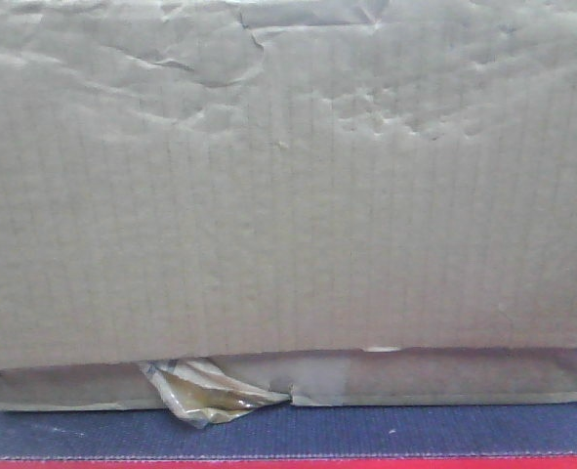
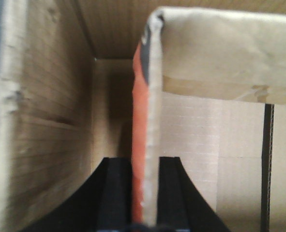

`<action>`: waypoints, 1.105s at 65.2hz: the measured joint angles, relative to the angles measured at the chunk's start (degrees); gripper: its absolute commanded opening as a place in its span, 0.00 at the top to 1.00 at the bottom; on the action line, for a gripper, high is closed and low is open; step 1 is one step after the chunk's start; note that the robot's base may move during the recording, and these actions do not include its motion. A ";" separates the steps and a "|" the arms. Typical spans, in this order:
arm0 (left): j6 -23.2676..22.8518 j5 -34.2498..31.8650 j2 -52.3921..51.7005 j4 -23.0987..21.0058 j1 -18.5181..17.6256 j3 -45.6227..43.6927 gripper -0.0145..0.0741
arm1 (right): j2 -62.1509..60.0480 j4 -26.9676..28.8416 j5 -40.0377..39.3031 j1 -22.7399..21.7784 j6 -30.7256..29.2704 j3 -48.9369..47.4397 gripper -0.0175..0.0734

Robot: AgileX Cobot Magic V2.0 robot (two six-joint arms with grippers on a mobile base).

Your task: Stack two boxes on right shelf middle

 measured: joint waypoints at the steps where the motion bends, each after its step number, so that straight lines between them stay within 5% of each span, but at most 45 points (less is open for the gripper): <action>1: 0.00 0.10 0.27 -0.13 0.00 0.10 0.96 | 0.00 0.00 0.00 0.00 0.00 0.00 0.99; 16: 0.00 0.23 2.22 -0.53 0.00 0.22 0.91 | 0.00 0.00 0.00 0.00 0.00 0.00 0.99; 40: -0.21 0.12 2.34 -1.55 0.00 0.35 0.44 | 0.00 0.00 0.00 0.00 0.00 0.00 0.99; 72: 5.71 -0.10 -5.84 1.61 0.11 -8.81 0.43 | 0.00 0.00 0.00 0.00 0.00 0.00 0.99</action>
